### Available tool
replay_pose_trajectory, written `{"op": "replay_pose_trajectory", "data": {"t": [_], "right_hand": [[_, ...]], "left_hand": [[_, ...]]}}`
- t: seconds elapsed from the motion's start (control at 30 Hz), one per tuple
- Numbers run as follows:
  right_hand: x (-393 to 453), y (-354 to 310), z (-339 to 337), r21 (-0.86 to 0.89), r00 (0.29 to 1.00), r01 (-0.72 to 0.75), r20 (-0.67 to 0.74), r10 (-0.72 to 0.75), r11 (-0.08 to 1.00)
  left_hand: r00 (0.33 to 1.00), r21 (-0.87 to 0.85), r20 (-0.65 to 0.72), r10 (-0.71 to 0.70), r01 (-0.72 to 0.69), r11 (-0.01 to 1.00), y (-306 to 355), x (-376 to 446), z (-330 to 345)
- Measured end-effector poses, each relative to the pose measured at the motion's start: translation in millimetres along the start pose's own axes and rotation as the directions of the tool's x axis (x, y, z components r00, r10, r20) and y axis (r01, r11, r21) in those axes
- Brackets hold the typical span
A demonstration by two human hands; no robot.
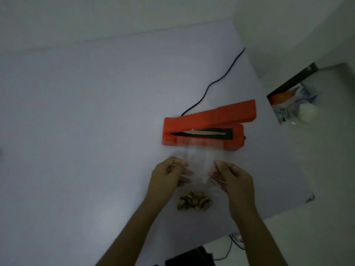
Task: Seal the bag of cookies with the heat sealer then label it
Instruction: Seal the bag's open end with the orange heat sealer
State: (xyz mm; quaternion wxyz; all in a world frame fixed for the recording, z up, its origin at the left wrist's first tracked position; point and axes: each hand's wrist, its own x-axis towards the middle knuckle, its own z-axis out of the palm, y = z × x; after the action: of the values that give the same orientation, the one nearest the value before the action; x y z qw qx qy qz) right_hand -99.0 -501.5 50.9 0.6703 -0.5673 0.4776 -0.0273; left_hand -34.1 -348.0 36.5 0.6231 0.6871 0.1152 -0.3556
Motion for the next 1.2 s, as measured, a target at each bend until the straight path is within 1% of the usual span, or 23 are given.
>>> {"op": "replay_pose_trajectory", "data": {"t": [0.17, 0.3, 0.43, 0.6, 0.77, 1.0, 1.2], "right_hand": [[20.8, -9.3, -5.8, -0.031, 1.000, 0.014, 0.017, -0.014, 0.999], [30.8, -12.0, -5.1, -0.043, 0.999, 0.028, 0.040, -0.026, 0.999], [35.6, -12.2, -4.2, -0.063, 0.998, 0.019, 0.054, -0.015, 0.998], [35.2, -11.1, -3.8, -0.071, 0.998, -0.005, 0.059, 0.009, 0.998], [33.5, -12.4, -4.1, -0.068, 0.998, -0.001, 0.060, 0.005, 0.998], [34.1, -11.2, -4.0, -0.074, 0.999, 0.012, 0.052, -0.008, 0.997], [35.3, -10.5, -2.6, -0.062, 0.999, -0.005, 0.042, 0.008, 0.998]], "left_hand": [[0.999, 0.072, -0.043, -0.004, 0.007, 0.997, 14.9, 13.5, 18.6], [0.997, 0.087, -0.074, 0.007, 0.000, 0.996, 17.3, 19.8, 20.5], [0.995, 0.091, -0.098, -0.033, 0.042, 0.995, 16.4, 23.6, 22.8], [0.994, 0.088, -0.102, -0.033, 0.042, 0.995, 16.2, 25.2, 24.0], [0.998, 0.119, -0.066, 0.022, -0.014, 0.993, 14.5, 25.2, 22.2], [0.997, 0.128, -0.076, 0.034, -0.024, 0.991, 13.2, 26.9, 24.0], [0.994, 0.148, -0.098, 0.038, -0.023, 0.989, 12.0, 31.4, 25.2]]}}
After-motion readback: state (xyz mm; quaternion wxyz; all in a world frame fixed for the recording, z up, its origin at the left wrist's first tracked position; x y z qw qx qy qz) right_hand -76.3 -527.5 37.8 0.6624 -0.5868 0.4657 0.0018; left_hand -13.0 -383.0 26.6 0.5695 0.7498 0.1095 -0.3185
